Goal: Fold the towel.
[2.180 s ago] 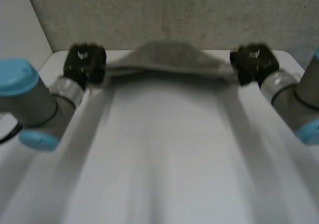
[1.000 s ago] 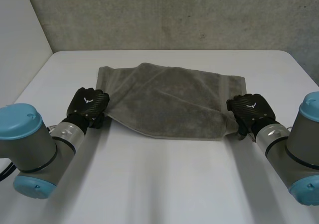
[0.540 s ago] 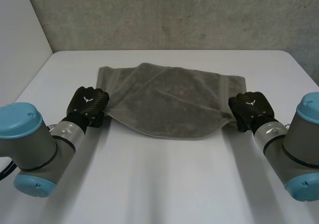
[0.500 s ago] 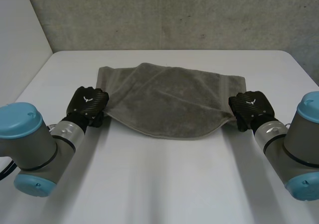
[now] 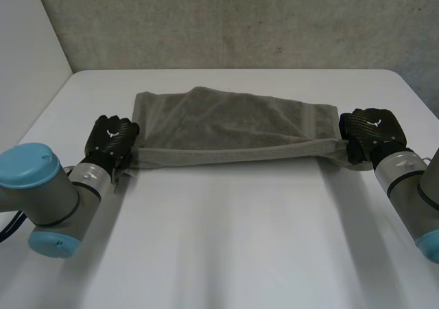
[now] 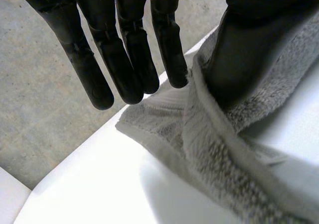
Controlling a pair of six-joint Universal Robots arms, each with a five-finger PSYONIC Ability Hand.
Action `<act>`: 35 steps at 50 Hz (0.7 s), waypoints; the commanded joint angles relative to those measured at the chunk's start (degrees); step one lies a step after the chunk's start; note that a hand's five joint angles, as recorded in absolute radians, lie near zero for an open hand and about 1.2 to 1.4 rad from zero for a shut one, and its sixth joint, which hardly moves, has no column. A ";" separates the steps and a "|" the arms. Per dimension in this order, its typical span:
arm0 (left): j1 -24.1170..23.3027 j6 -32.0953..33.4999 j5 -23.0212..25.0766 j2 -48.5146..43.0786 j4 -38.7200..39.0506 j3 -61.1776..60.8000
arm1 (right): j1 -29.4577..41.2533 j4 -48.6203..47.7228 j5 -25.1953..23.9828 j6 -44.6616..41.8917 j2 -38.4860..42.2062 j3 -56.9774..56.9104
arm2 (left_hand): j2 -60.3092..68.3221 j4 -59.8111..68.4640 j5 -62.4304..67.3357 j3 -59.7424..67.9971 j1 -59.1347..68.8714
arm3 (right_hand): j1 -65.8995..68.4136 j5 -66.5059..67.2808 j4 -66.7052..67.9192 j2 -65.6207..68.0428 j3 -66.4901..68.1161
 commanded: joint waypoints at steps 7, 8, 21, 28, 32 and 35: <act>0.63 4.32 -0.02 2.66 -3.99 0.25 | -1.77 1.09 0.45 -0.13 -0.47 -2.01 | 25.70 25.52 26.20 25.12 25.90 | 3.41 3.23 3.76 4.87 4.28; 0.64 4.32 -0.02 2.68 -4.00 0.25 | -1.60 2.48 0.37 -0.48 -0.82 -2.80 | 25.70 25.52 26.20 25.12 25.90 | 3.41 3.23 3.76 4.87 4.28; 0.29 1.33 0.59 27.73 -17.62 0.08 | -2.12 29.89 -8.93 -0.48 -14.69 -14.04 | 25.70 25.52 26.20 25.12 25.90 | 3.41 3.23 3.76 4.87 4.28; 0.20 -4.37 2.17 40.98 -26.04 5.25 | -1.95 39.74 -12.19 -0.92 -23.05 -23.00 | 25.70 25.52 26.20 25.12 25.90 | 3.41 3.23 3.76 4.87 4.28; 0.55 -5.17 4.28 43.02 -29.22 7.99 | -1.95 42.13 -12.55 -1.01 -23.77 -27.31 | 25.70 25.52 26.20 25.12 25.90 | 3.41 3.23 3.76 4.87 4.28; 0.90 -5.79 5.16 42.58 -30.89 9.83 | -1.95 43.62 -12.64 -2.06 -22.10 -29.43 | 25.70 25.52 26.20 25.12 25.90 | 3.41 3.23 3.76 4.87 4.28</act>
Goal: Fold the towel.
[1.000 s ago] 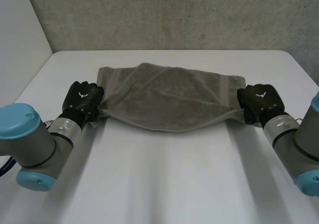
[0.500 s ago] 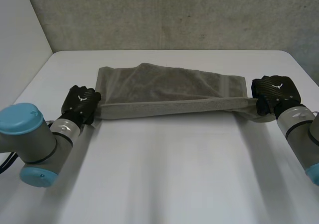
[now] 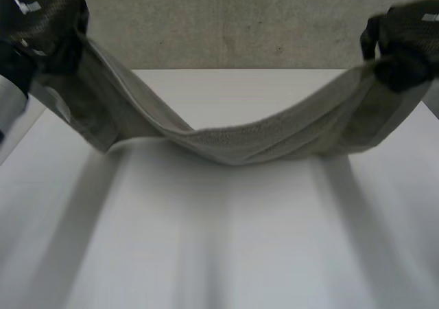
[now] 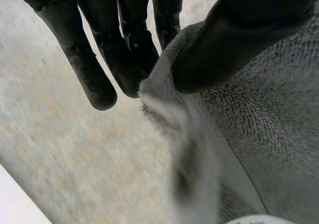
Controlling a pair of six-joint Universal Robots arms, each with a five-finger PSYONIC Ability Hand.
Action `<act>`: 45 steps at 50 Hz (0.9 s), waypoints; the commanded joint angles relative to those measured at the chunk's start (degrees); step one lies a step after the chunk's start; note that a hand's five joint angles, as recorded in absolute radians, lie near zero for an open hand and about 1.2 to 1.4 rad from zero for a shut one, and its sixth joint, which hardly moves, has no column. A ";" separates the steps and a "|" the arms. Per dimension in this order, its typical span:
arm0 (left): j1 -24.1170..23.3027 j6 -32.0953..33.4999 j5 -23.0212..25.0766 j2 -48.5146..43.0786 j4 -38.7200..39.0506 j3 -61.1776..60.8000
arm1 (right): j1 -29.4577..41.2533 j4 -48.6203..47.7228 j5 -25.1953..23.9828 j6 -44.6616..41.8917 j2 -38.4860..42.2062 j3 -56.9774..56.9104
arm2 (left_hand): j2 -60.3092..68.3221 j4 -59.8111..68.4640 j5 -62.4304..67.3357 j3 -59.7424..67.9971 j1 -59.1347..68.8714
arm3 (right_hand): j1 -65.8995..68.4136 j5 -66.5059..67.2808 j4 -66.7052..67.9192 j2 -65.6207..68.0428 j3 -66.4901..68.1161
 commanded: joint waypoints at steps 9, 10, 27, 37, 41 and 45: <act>0.31 -1.80 1.21 -19.41 -5.43 12.07 | 5.82 6.55 4.84 -15.37 22.99 -11.31 | 2.64 2.28 3.15 2.95 5.14 | 3.23 3.18 3.76 4.81 4.18; 0.22 -1.71 0.51 -24.59 -5.78 15.23 | 5.84 6.55 4.86 -15.39 23.03 -11.33 | 2.64 2.28 3.15 2.95 5.14 | 3.23 3.18 3.76 4.81 4.18; -3.02 -2.06 -5.03 -53.74 -5.37 62.78 | 10.41 -19.14 18.74 -11.27 44.93 -44.46 | 2.64 2.28 3.15 2.95 5.14 | 3.23 3.18 3.76 4.81 4.18; -5.31 -6.98 -6.62 -46.71 8.09 60.98 | 10.23 -35.81 18.48 -10.38 39.37 -41.39 | 2.64 2.28 3.15 2.95 5.14 | 3.23 3.18 3.76 4.81 4.18; -5.31 -7.07 -6.36 -45.82 9.15 57.27 | 9.71 -35.72 18.22 -10.38 39.55 -39.64 | 2.64 2.28 3.15 2.95 5.14 | 3.23 3.18 3.76 4.81 4.18; -5.14 -7.07 -5.92 -45.65 9.24 50.09 | 9.35 -34.67 17.17 -10.38 39.38 -33.15 | 2.64 2.28 3.15 2.95 5.14 | 3.23 3.18 3.76 4.81 4.18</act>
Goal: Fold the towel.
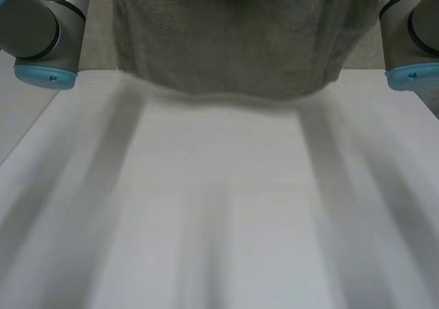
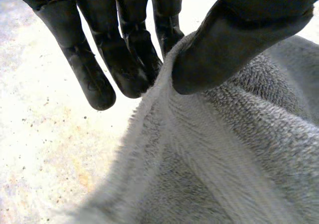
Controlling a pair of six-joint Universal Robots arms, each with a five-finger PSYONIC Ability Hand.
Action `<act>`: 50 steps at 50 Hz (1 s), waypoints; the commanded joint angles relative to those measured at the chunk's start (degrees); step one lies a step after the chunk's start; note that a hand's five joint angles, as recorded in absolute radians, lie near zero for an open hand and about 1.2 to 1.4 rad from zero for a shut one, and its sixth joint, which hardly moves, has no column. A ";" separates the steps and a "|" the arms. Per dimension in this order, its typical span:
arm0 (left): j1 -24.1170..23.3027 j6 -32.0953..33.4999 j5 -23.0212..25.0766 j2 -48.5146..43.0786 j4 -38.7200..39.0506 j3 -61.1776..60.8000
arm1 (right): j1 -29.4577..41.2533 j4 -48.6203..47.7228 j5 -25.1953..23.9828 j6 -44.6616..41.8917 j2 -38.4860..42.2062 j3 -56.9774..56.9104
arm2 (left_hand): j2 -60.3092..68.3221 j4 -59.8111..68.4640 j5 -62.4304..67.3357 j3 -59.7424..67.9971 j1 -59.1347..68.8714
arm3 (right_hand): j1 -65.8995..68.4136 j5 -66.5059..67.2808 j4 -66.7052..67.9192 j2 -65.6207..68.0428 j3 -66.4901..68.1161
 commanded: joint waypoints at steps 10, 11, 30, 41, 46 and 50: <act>1.44 0.31 1.16 1.44 2.07 -30.22 | -4.04 2.53 -10.26 1.81 -1.71 27.42 | 2.60 2.18 2.98 2.92 4.66 | 3.16 3.10 3.75 4.80 4.10; 1.79 0.40 1.42 1.44 2.51 -33.53 | -4.05 2.53 -10.28 1.81 -1.71 27.45 | 2.60 2.18 2.98 2.92 4.66 | 3.16 3.10 3.75 4.80 4.10; 7.59 0.48 11.35 26.01 4.62 -65.80 | -10.99 7.01 -17.67 0.94 -20.43 59.36 | 2.60 2.18 2.98 2.92 4.66 | 3.16 3.10 3.75 4.80 4.10; 8.38 0.40 17.77 41.24 4.01 -75.74 | -16.09 15.36 -22.85 1.81 -36.69 63.22 | 2.60 2.18 2.98 2.92 4.66 | 3.16 3.10 3.75 4.80 4.10; 8.21 0.48 18.92 40.64 4.27 -75.93 | -16.09 18.09 -23.91 1.81 -35.90 59.18 | 2.60 2.18 2.98 2.92 4.66 | 3.16 3.10 3.75 4.80 4.10; 8.29 0.57 19.01 37.21 4.80 -74.26 | -15.74 18.87 -23.30 1.11 -28.73 53.67 | 2.60 2.18 2.98 2.92 4.66 | 3.16 3.10 3.75 4.80 4.10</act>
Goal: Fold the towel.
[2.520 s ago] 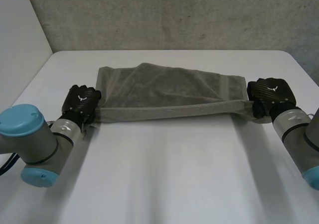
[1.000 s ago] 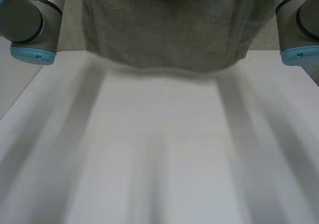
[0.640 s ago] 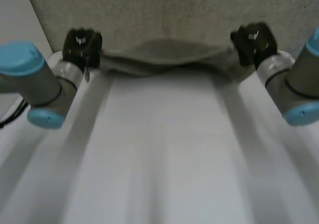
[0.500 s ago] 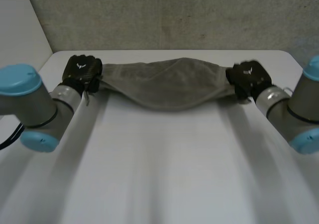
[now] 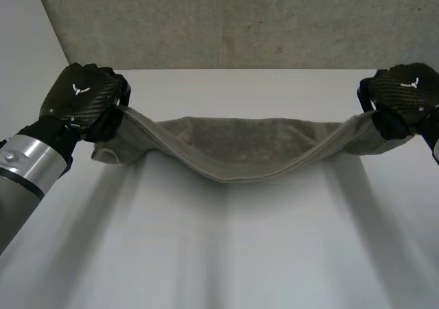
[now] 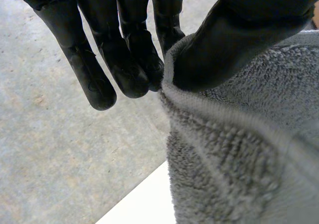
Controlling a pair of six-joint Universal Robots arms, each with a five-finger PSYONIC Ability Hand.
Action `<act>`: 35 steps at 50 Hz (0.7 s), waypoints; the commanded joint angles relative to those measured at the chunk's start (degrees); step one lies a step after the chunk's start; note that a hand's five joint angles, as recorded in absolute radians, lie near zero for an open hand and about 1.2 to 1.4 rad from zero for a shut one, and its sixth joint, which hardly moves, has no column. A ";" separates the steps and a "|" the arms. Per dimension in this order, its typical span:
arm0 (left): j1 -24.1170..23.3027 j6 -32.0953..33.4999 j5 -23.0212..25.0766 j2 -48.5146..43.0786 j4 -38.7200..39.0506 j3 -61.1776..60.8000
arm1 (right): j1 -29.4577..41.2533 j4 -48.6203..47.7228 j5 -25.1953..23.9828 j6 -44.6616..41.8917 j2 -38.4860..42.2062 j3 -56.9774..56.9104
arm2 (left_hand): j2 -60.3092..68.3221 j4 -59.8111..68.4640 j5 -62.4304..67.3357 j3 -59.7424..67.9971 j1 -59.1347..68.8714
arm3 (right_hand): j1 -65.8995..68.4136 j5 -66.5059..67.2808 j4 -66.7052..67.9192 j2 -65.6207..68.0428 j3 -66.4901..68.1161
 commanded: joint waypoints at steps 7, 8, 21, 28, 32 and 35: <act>-0.24 5.21 -0.02 -19.69 -0.03 13.47 | 1.24 4.20 0.58 -0.96 22.57 -19.00 | 2.59 2.18 2.97 2.92 4.65 | 3.13 3.09 3.75 4.80 4.07; -0.24 5.23 -0.02 -19.72 -0.03 13.50 | 1.85 5.33 0.84 -1.66 26.31 -22.31 | 2.59 2.18 2.97 2.92 4.65 | 3.13 3.09 3.75 4.80 4.07; -0.77 13.40 -0.20 -44.49 -6.18 37.65 | 5.90 7.27 10.16 -7.29 44.10 -42.03 | 2.59 2.18 2.97 2.92 4.65 | 3.13 3.09 3.75 4.80 4.07; -0.85 13.40 -0.20 -50.74 -6.45 44.95 | 7.57 3.15 10.87 -7.47 48.40 -45.89 | 2.59 2.18 2.97 2.92 4.65 | 3.13 3.09 3.75 4.80 4.07; -0.94 13.40 -0.29 -53.73 -6.18 47.85 | 7.57 1.91 11.22 -7.38 50.34 -47.75 | 2.59 2.18 2.97 2.92 4.65 | 3.13 3.09 3.75 4.80 4.07; -0.94 13.40 -0.29 -54.61 -6.10 48.74 | 7.66 1.56 11.92 -7.38 52.44 -50.11 | 2.59 2.18 2.97 2.92 4.65 | 3.13 3.09 3.75 4.80 4.07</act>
